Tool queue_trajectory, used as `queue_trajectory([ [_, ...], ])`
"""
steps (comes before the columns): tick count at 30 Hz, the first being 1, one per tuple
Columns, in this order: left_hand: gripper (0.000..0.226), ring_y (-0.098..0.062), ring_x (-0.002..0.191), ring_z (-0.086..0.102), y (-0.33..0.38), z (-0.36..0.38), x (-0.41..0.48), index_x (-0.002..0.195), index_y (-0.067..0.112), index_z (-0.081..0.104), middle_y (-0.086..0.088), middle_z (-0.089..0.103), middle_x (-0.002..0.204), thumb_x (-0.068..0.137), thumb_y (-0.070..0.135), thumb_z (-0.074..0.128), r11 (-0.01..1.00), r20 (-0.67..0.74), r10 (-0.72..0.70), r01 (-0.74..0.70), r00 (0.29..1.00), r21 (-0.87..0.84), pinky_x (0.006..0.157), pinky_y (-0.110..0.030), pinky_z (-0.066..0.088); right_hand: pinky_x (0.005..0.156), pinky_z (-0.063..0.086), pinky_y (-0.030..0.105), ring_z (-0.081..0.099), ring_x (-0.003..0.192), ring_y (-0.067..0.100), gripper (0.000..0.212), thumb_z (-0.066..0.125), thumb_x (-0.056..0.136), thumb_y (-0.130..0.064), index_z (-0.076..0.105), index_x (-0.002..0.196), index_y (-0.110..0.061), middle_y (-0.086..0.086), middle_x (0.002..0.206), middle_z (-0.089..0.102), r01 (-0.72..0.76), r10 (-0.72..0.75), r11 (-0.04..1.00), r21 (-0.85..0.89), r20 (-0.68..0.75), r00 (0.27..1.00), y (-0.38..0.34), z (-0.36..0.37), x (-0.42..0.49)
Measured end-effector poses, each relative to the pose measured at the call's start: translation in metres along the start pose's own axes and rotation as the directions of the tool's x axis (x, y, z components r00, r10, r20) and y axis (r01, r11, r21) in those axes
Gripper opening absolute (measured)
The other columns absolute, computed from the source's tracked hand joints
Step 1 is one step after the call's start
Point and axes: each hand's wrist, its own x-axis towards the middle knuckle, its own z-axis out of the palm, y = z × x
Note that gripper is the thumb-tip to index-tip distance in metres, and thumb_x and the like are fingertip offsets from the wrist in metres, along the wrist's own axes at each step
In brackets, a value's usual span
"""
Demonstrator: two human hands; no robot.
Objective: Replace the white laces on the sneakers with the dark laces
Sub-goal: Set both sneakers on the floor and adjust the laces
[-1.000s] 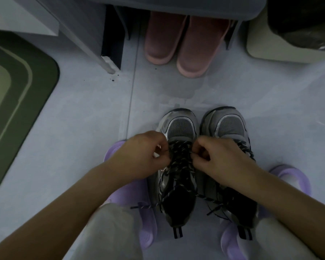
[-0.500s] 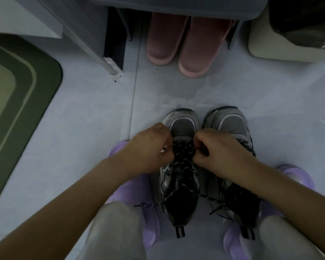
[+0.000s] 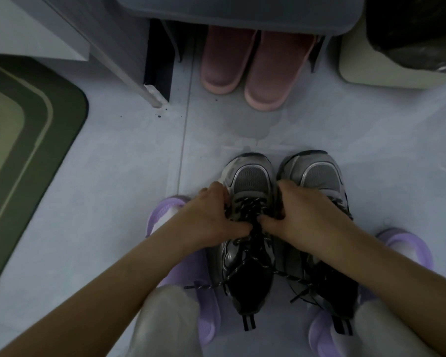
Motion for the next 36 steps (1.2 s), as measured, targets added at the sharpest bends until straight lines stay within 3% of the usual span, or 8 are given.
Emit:
queue_trajectory([
  [4, 0.052, -0.019, 0.101, 0.051, 0.007, 0.002, 0.003, 0.105, 0.021, 0.043, 0.000, 0.051, 0.112, 0.066, 0.045, 0.069, 0.999, 0.019, -0.050, 0.050, 0.999, 0.013, 0.082, -0.028, 0.041, 0.054, 0.040, 0.029, 0.052, 0.071, 0.019, 0.034, 0.062, 0.082, -0.039, 0.047, 0.078, -0.010, 0.002, 0.073, 0.051, -0.034, 0.038, 0.999, -0.036, 0.131, 0.991, -0.011, -0.004, 0.008],
  [10, 0.043, -0.015, 0.094, 0.048, 0.008, 0.000, 0.001, 0.106, 0.024, 0.044, 0.002, 0.050, 0.110, 0.072, 0.040, 0.066, 0.997, -0.002, -0.081, 0.081, 0.997, -0.007, 0.078, -0.023, 0.037, 0.047, 0.032, 0.025, 0.049, 0.066, 0.019, 0.035, 0.058, 0.084, -0.035, 0.039, 0.063, -0.014, -0.002, 0.061, 0.043, -0.111, 0.103, 0.993, 0.038, 0.166, 0.981, -0.017, 0.004, 0.009],
  [13, 0.031, -0.012, 0.090, 0.048, 0.007, -0.004, -0.002, 0.099, 0.025, 0.049, 0.006, 0.051, 0.101, 0.075, 0.034, 0.066, 0.998, 0.005, -0.063, 0.063, 0.998, -0.027, 0.075, -0.021, 0.036, 0.052, 0.039, 0.026, 0.053, 0.063, 0.018, 0.027, 0.055, 0.087, -0.029, 0.044, 0.070, -0.011, 0.001, 0.065, 0.051, -0.110, 0.097, 0.993, 0.052, 0.206, 0.974, -0.014, 0.000, 0.011],
  [19, 0.015, -0.011, 0.077, 0.054, -0.001, -0.006, -0.004, 0.084, 0.025, 0.058, 0.009, 0.056, 0.078, 0.074, 0.031, 0.068, 0.977, 0.001, -0.112, 0.111, 0.994, -0.182, 0.065, -0.023, 0.041, 0.067, 0.058, 0.040, 0.069, 0.059, 0.022, 0.015, 0.057, 0.086, -0.018, 0.056, 0.083, -0.003, 0.009, 0.070, 0.068, -0.218, 0.095, 0.903, 0.370, 0.323, 0.942, 0.006, -0.002, 0.012],
  [24, 0.031, -0.018, 0.069, 0.062, -0.012, -0.001, -0.013, 0.077, 0.026, 0.062, -0.001, 0.065, 0.070, 0.062, 0.047, 0.077, 0.890, 0.103, -0.147, 0.177, 0.984, -0.421, 0.078, -0.045, 0.057, 0.066, 0.043, 0.030, 0.060, 0.075, 0.018, 0.034, 0.045, 0.092, -0.046, 0.054, 0.086, -0.013, 0.000, 0.077, 0.060, -0.019, 0.011, 0.997, 0.078, 0.091, 0.996, 0.005, 0.004, -0.014],
  [26, 0.028, -0.019, 0.070, 0.062, -0.009, 0.001, -0.016, 0.086, 0.020, 0.060, -0.007, 0.064, 0.076, 0.072, 0.038, 0.076, 0.852, 0.165, -0.141, 0.204, 0.976, -0.483, 0.076, -0.051, 0.057, 0.068, 0.044, 0.030, 0.058, 0.079, 0.018, 0.036, 0.043, 0.092, -0.048, 0.053, 0.088, -0.014, 0.001, 0.082, 0.060, -0.019, 0.015, 0.999, 0.049, 0.090, 0.996, -0.005, 0.005, -0.022],
  [32, 0.039, -0.018, 0.074, 0.063, 0.008, -0.002, -0.018, 0.099, 0.012, 0.052, -0.008, 0.059, 0.098, 0.074, 0.033, 0.073, 0.894, 0.186, -0.169, 0.230, 0.968, -0.384, 0.066, -0.047, 0.059, 0.054, 0.038, 0.023, 0.050, 0.063, 0.011, 0.031, 0.054, 0.087, -0.040, 0.047, 0.074, -0.012, -0.001, 0.072, 0.053, -0.099, 0.083, 0.991, 0.087, 0.173, 0.981, -0.011, 0.001, -0.015],
  [36, 0.022, -0.017, 0.069, 0.064, 0.014, 0.000, -0.011, 0.083, 0.011, 0.055, -0.005, 0.064, 0.082, 0.077, 0.030, 0.065, 0.915, 0.181, -0.214, 0.262, 0.960, -0.306, 0.062, -0.039, 0.060, 0.054, 0.040, 0.025, 0.052, 0.064, 0.014, 0.026, 0.055, 0.086, -0.031, 0.045, 0.073, -0.012, 0.002, 0.073, 0.053, -0.118, 0.101, 0.990, 0.071, 0.214, 0.972, -0.013, 0.000, -0.010],
])
